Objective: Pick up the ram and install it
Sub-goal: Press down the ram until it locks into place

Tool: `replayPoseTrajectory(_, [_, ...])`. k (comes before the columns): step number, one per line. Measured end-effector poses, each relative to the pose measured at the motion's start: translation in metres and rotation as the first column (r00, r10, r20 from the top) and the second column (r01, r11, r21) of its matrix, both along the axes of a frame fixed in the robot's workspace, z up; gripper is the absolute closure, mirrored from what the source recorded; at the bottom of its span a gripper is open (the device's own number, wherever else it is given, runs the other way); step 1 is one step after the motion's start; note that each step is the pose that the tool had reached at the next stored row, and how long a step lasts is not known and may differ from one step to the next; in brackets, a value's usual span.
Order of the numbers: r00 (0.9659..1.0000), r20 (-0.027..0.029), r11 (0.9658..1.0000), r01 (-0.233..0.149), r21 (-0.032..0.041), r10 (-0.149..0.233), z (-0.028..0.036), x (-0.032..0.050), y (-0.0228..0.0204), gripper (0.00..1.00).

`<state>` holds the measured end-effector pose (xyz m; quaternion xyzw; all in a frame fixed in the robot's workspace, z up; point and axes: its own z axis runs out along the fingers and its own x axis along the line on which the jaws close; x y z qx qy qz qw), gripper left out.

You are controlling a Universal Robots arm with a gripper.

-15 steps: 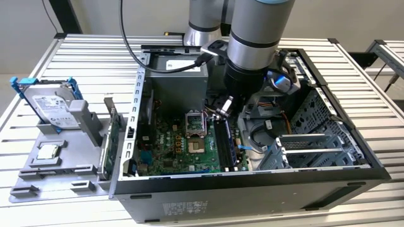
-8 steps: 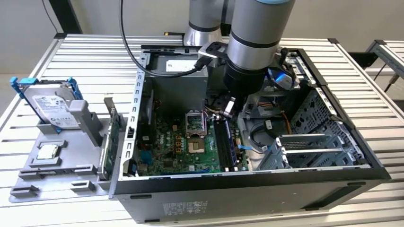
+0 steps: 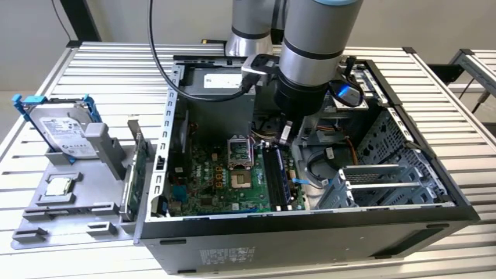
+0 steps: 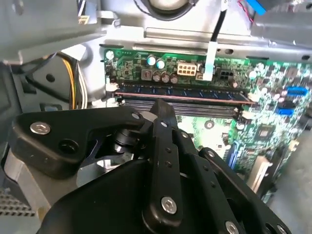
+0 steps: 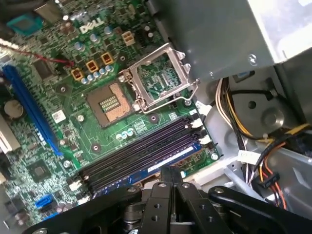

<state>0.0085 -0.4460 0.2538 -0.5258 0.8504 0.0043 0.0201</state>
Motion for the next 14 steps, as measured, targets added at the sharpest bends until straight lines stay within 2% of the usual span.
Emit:
replayPoseTrajectory(3, [0.9985, 0.0000, 0.9985, -0.055, 0.0000, 0.055, -0.0001, 0.0000, 0.0000, 1.00])
replayPoseTrajectory(7, [0.9918, -0.0001, 0.9918, -0.128, -0.0001, 0.128, -0.0003, 0.0000, 0.0000, 1.00])
replayPoseTrajectory(11, [0.9799, -0.0001, 0.9799, -0.199, -0.0001, 0.199, -0.0008, 0.0000, -0.0001, 1.00])
replayPoseTrajectory(14, [0.9675, -0.0001, 0.9675, -0.253, -0.0001, 0.253, -0.0016, 0.0000, 0.0000, 1.00])
